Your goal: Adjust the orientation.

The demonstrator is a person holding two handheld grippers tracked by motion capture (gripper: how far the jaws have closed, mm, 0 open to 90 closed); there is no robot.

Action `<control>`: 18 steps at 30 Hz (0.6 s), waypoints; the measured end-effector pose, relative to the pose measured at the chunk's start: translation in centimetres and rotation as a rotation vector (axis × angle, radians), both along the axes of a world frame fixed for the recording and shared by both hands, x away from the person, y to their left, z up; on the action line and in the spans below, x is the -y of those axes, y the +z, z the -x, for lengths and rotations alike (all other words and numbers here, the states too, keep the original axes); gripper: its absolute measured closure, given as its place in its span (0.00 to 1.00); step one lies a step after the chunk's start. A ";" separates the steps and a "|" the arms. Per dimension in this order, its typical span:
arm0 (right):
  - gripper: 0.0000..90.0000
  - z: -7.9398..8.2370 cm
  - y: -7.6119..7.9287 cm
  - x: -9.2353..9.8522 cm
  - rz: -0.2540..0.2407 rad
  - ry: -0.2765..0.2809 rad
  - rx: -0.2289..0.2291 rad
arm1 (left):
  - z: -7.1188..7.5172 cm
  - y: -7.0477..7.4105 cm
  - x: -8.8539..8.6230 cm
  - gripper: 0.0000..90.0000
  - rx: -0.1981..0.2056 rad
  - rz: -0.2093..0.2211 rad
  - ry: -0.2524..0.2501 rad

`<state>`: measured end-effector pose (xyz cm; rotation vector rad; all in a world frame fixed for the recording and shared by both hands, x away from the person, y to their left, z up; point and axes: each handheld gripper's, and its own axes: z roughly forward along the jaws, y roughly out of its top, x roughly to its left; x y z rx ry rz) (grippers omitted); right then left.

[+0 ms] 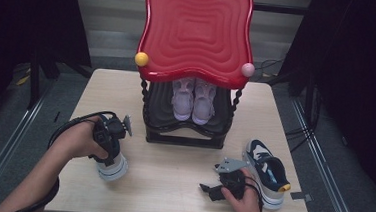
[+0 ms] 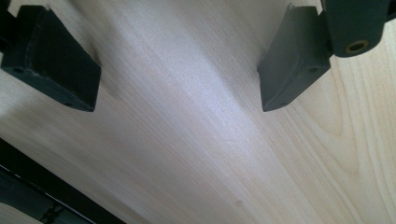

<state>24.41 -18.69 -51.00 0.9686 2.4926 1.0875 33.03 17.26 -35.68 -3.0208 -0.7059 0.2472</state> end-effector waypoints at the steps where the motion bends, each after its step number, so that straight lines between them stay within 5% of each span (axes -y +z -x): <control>1: 0.13 0.0 0.0 0.0 0.000 0.000 0.000 | 0.0 0.3 0.0 0.81 0.001 -0.002 -0.001; 18: 0.13 0.0 0.0 0.0 0.002 -0.001 -0.002 | -0.4 4.5 0.1 0.82 -0.012 -0.003 -0.020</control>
